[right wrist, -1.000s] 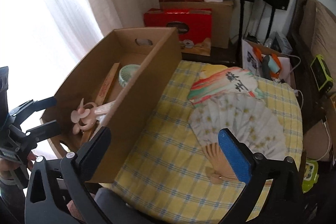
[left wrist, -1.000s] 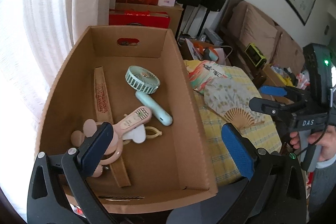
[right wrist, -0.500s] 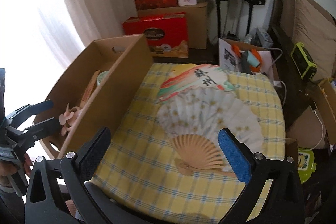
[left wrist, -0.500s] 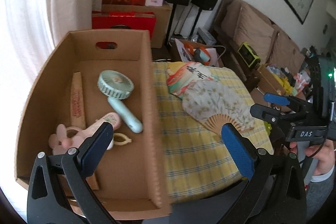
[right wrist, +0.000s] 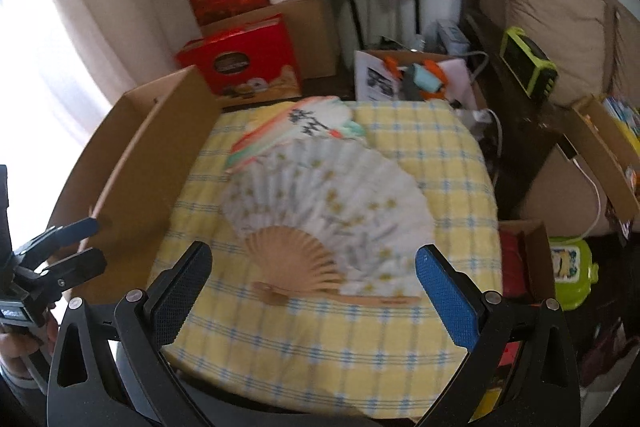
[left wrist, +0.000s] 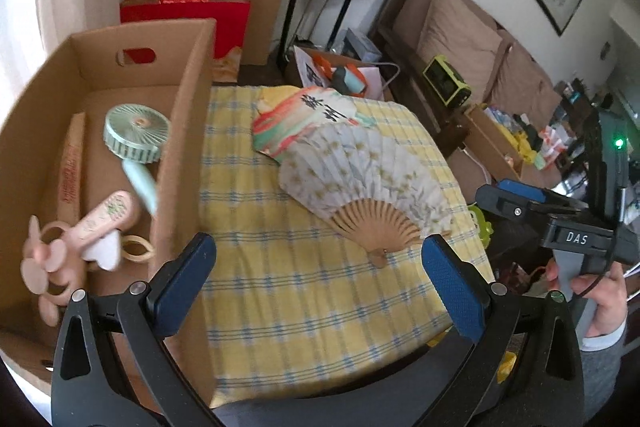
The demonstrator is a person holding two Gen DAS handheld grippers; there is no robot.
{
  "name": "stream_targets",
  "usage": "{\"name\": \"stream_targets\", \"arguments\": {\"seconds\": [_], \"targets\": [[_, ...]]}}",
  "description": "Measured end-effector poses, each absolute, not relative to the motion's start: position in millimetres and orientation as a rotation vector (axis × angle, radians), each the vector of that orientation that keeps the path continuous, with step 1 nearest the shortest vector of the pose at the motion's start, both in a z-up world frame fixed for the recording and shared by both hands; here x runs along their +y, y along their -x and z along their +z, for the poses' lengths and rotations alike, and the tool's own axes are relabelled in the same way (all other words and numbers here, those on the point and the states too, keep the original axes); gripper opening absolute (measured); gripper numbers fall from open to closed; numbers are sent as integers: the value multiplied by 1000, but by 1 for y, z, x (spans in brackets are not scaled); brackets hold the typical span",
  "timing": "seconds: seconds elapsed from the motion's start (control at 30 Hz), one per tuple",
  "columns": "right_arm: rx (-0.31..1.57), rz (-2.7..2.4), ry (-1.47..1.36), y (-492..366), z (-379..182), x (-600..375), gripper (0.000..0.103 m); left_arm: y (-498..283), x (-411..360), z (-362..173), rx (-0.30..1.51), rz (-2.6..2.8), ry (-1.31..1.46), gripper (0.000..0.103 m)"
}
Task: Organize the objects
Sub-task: 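Move both tools back over the table toward the white floral folding fan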
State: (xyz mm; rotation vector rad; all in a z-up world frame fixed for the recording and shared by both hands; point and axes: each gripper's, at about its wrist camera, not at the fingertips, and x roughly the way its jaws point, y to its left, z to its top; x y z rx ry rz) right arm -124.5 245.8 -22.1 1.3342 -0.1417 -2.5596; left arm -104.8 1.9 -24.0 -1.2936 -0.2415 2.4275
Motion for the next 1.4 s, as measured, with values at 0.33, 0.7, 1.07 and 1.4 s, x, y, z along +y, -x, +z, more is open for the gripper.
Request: {"name": "stream_targets", "arguments": {"seconds": [0.33, 0.7, 1.07, 1.4], "targets": [[-362, -2537, -1435, 125, -59, 296, 74, 112, 30, -42, -221, 2396, 1322, 103], [-570, -2314, -1471, 117, -93, 283, 46, 120, 55, -63, -221, 2366, 1358, 95], [-781, -2143, -1484, 124, -114, 267, 38, 129, 66, -92, -251, 2350, 1406, 80], [-902, -2123, -1539, 132, -132, 259, 34, 137, 68, -116, -251, 2338, 1461, 66]]}}
